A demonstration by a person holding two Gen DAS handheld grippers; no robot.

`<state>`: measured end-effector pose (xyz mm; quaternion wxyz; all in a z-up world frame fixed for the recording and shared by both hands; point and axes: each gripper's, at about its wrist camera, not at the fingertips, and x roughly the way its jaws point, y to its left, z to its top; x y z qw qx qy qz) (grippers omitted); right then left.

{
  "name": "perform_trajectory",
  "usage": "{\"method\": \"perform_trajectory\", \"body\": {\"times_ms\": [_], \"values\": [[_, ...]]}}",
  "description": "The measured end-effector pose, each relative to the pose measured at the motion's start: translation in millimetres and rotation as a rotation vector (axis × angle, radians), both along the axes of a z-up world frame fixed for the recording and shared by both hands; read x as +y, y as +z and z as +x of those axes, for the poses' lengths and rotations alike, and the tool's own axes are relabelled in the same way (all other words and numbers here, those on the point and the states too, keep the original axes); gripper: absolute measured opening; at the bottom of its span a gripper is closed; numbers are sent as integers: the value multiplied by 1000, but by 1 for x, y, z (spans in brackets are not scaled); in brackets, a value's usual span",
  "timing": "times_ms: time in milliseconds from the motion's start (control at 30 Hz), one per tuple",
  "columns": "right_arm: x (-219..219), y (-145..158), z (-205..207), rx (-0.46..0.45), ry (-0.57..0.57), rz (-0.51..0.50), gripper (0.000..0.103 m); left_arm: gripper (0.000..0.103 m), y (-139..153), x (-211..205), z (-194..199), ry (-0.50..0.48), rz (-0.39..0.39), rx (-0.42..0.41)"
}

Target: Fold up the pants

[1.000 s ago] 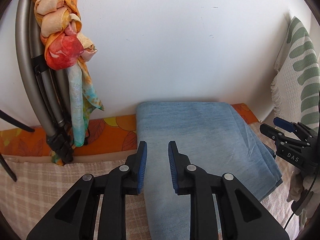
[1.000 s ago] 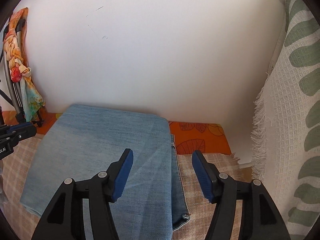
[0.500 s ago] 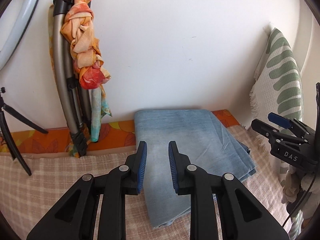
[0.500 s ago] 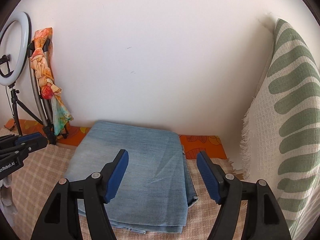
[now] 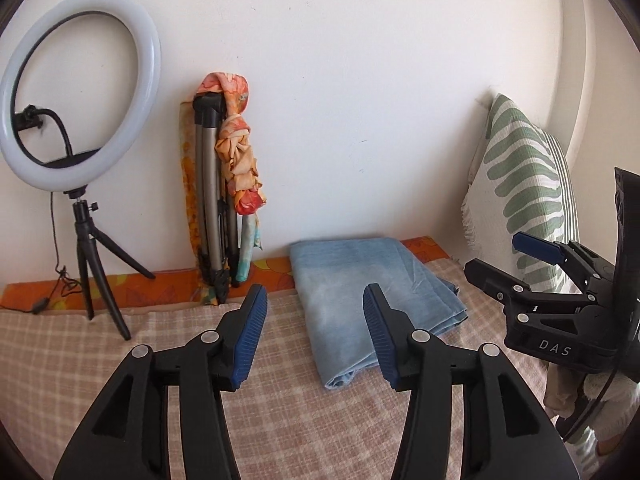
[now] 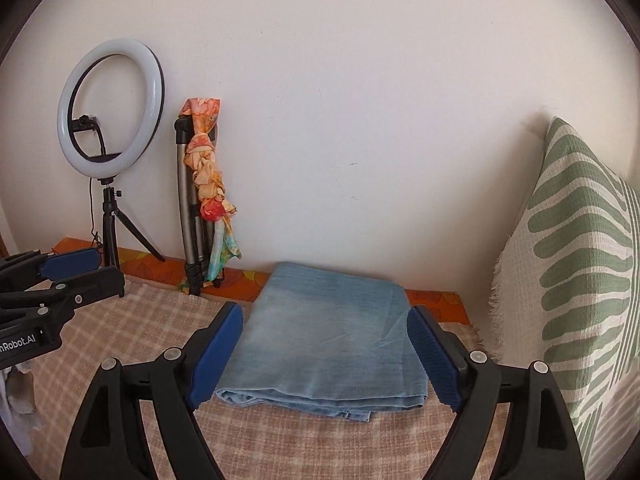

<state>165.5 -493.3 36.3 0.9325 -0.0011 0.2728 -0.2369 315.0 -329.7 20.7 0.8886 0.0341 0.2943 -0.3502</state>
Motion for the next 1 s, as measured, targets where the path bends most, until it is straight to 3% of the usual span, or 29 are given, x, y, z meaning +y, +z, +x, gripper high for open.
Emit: {"method": "perform_trajectory", "body": {"times_ms": [333,467,567,733,800,1000], "values": [[77,2,-36,-28,13,-27,95,68,1,53,-57,-19,17,-60],[102,1,-48,-44,18,-21,96,71,-3,75,-71,-16,3,-44],[119,-1,-57,-48,13,-26,103,72,-6,93,-81,-2,-13,-34],[139,-9,-70,-56,4,-12,103,74,-15,116,-97,17,-13,-42],[146,-15,-73,-52,3,-3,103,80,-20,124,-102,32,-17,-34],[161,-33,-86,-53,-22,1,103,80,-39,140,-112,78,-2,-19]]}}
